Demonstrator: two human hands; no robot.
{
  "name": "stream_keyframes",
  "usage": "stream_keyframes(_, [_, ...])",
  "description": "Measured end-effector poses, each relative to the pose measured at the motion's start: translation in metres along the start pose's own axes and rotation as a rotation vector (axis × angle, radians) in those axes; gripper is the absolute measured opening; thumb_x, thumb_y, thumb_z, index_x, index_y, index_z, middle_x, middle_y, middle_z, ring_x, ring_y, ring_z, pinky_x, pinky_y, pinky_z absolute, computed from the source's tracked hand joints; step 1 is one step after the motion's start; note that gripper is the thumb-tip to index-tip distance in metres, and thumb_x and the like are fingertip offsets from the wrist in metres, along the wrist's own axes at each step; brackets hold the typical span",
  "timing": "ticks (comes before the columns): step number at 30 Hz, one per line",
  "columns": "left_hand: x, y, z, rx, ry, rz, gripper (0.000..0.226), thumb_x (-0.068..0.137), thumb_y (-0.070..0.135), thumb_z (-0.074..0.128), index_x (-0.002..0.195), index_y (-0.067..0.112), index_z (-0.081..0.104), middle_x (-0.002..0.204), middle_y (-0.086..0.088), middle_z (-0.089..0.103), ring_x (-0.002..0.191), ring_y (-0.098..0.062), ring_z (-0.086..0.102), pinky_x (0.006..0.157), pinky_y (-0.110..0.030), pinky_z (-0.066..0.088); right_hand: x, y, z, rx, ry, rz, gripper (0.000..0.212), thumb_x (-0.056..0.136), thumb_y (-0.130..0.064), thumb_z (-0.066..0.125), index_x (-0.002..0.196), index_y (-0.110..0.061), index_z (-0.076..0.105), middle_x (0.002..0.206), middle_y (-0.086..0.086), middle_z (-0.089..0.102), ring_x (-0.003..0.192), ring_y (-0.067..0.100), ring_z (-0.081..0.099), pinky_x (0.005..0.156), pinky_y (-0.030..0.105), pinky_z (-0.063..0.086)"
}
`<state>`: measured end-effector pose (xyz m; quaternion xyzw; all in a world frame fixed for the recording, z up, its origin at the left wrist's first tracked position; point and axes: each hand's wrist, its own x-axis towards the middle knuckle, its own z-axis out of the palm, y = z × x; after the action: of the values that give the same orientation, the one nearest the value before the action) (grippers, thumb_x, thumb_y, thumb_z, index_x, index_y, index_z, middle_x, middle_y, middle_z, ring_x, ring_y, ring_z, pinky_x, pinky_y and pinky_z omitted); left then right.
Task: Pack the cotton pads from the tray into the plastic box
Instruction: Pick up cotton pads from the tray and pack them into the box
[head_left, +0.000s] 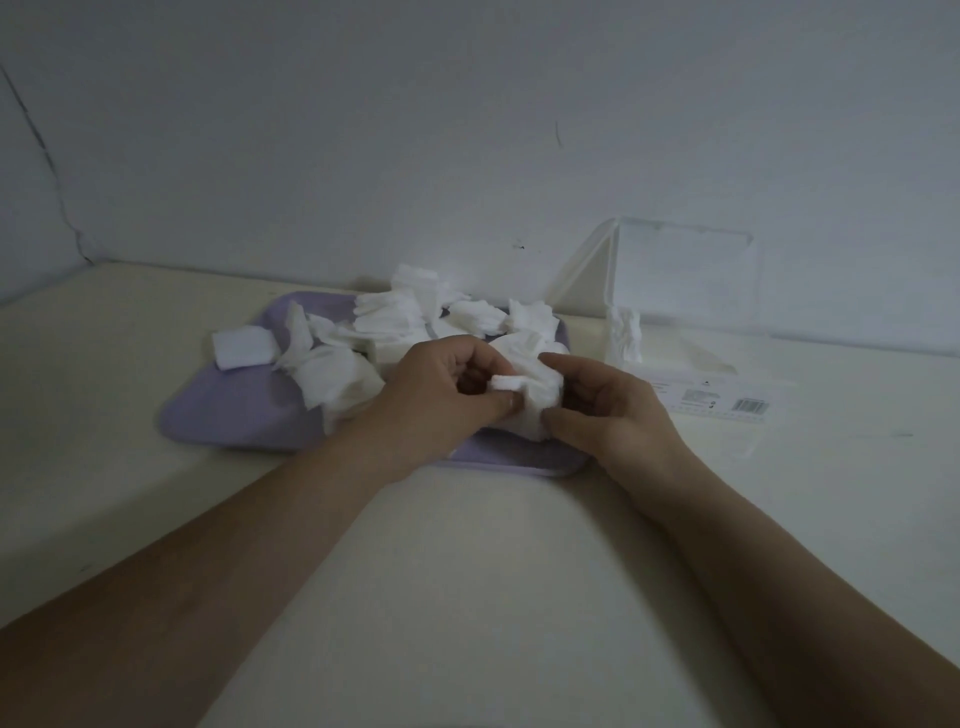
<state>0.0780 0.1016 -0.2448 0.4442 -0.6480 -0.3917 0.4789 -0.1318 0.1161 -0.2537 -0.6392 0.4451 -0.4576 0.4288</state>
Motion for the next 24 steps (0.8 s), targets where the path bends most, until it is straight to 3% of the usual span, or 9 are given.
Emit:
stream_keyframes(3, [0.0,0.006,-0.002,0.001,-0.027,-0.005,0.024,0.078,0.0,0.085,0.094,0.014,0.074,0.089,-0.003,0.079,0.081,-0.008,0.073,0.075,-0.021,0.058,-0.002,-0.003,0.008,-0.22,0.086,-0.03,0.062,0.071,-0.037,0.092,0.127,-0.026,0.067,0.11,-0.012,0.078,0.103,0.005,0.074,0.093,0.032,0.058])
stream_keyframes(6, [0.008,0.018,-0.013,0.001,-0.081,0.032,0.032,0.082,-0.015,0.07,0.096,0.014,0.072,0.096,-0.005,0.078,0.084,-0.006,0.072,0.079,-0.02,0.057,-0.002,-0.004,0.01,-0.263,0.187,-0.041,0.051,0.077,-0.025,0.089,0.123,-0.025,0.067,0.106,-0.01,0.078,0.097,0.007,0.073,0.095,0.038,0.059])
stream_keyframes(8, [0.014,0.024,-0.026,0.18,-0.04,0.115,0.044,0.082,-0.017,0.058,0.091,0.024,0.071,0.094,0.001,0.077,0.081,0.0,0.07,0.077,-0.017,0.054,-0.003,-0.003,0.009,-0.257,0.185,-0.044,0.051,0.08,-0.022,0.085,0.127,-0.026,0.065,0.11,-0.01,0.076,0.1,0.007,0.072,0.097,0.037,0.058])
stream_keyframes(10, [0.016,0.029,-0.043,0.522,-0.083,0.154,0.044,0.079,-0.002,0.056,0.09,0.037,0.069,0.092,0.014,0.073,0.079,0.006,0.067,0.071,-0.011,0.048,-0.004,-0.004,0.009,-0.302,0.184,-0.073,0.055,0.083,-0.021,0.081,0.134,-0.028,0.061,0.115,-0.011,0.073,0.103,0.006,0.07,0.097,0.031,0.055])
stream_keyframes(12, [0.013,0.032,-0.055,0.744,-0.26,0.017,0.039,0.067,0.018,0.057,0.094,0.045,0.067,0.094,0.021,0.068,0.078,0.008,0.064,0.066,-0.011,0.045,-0.004,-0.004,0.01,-0.387,0.18,-0.108,0.058,0.085,-0.02,0.078,0.138,-0.032,0.057,0.118,-0.012,0.069,0.1,0.005,0.066,0.093,0.023,0.052])
stream_keyframes(16, [0.013,0.026,-0.061,0.79,-0.424,-0.106,0.051,0.06,0.034,0.067,0.11,0.043,0.068,0.099,0.02,0.066,0.07,0.008,0.062,0.061,-0.01,0.043,-0.004,-0.001,0.012,-0.482,0.096,-0.248,0.067,0.092,-0.01,0.073,0.15,-0.033,0.05,0.13,-0.007,0.054,0.1,-0.008,0.056,0.087,0.0,0.036])
stream_keyframes(20, [0.015,0.016,-0.058,0.845,-0.342,-0.037,0.046,0.075,0.051,0.083,0.117,0.037,0.067,0.105,0.018,0.063,0.087,0.006,0.059,0.079,-0.021,0.048,-0.002,0.007,0.013,-0.586,0.014,-0.302,0.054,0.101,-0.007,0.059,0.15,-0.028,0.05,0.139,-0.005,0.043,0.123,0.01,0.052,0.101,0.004,0.03])
stream_keyframes(22, [0.014,0.012,-0.056,0.863,-0.298,-0.022,0.044,0.076,0.055,0.082,0.113,0.037,0.067,0.098,0.019,0.061,0.084,0.004,0.059,0.074,-0.022,0.047,-0.001,0.01,0.015,-0.644,-0.003,-0.293,0.053,0.102,-0.009,0.055,0.151,-0.028,0.049,0.141,-0.005,0.037,0.135,0.019,0.045,0.105,0.011,0.029])
stream_keyframes(24, [0.014,0.012,-0.054,0.882,-0.279,-0.021,0.043,0.076,0.06,0.08,0.11,0.038,0.065,0.09,0.017,0.06,0.076,-0.002,0.062,0.066,-0.025,0.044,-0.001,0.01,0.014,-0.661,-0.013,-0.29,0.055,0.102,-0.01,0.056,0.152,-0.03,0.048,0.143,-0.002,0.039,0.128,0.017,0.051,0.103,0.017,0.033])
